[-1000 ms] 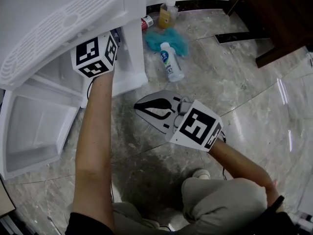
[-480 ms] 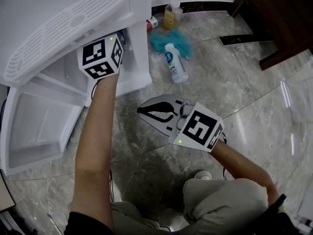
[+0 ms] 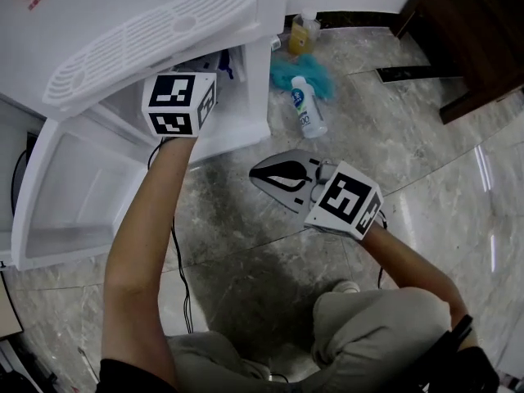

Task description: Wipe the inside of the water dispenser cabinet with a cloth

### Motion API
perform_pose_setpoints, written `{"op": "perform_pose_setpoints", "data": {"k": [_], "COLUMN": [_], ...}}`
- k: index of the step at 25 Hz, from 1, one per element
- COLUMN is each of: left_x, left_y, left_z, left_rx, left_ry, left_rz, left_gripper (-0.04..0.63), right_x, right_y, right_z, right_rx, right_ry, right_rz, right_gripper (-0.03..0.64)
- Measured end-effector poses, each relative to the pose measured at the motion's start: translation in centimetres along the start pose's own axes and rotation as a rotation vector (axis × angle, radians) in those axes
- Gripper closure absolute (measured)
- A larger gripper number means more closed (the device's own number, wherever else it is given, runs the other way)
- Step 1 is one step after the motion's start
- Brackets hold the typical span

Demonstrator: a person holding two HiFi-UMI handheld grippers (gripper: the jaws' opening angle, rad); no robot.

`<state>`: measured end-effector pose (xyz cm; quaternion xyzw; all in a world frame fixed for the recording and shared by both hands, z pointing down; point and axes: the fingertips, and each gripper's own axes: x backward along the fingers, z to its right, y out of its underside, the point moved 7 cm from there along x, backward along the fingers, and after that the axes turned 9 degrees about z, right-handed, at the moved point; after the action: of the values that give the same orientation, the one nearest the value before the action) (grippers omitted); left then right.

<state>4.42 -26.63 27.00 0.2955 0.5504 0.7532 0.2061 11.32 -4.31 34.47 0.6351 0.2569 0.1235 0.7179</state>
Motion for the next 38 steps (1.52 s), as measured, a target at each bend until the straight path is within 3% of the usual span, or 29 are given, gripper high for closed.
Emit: {"op": "perform_pose_setpoints", "data": {"k": [4, 8, 13, 21, 30, 38], "left_x": [3.7, 8.2, 14.0, 18.4, 19.8, 20.9], "left_y": [-1.2, -2.5, -4.7, -2.8, -1.7, -1.4], "left_z": [2.1, 2.5, 2.1, 1.5, 2.1, 3.1], "left_rx": [0.027, 0.065, 0.024, 0.064, 0.108, 0.058], "left_ry": [0.215, 0.292, 0.390, 0.383, 0.396, 0.449], "left_rz": [-0.041, -0.091, -0.138, -0.191, -0.239, -0.300], "left_gripper": [0.495, 0.494, 0.494, 0.494, 0.494, 0.494], "right_x": [-0.7, -1.2, -1.8, -6.0, -6.4, -5.4], "right_y": [-0.7, -2.5, -5.7, -9.2, -7.3, -6.4], "right_z": [0.5, 2.3, 4.3, 3.1, 1.8, 1.0], "right_rx": [-0.034, -0.072, -0.082, 0.089, 0.137, 0.099], "right_ry": [0.010, 0.050, 0.076, -0.072, -0.067, -0.060], "right_rz": [0.018, 0.048, 0.063, -0.082, -0.165, -0.166], "right_gripper": [0.618, 0.618, 0.618, 0.620, 0.618, 0.618]}}
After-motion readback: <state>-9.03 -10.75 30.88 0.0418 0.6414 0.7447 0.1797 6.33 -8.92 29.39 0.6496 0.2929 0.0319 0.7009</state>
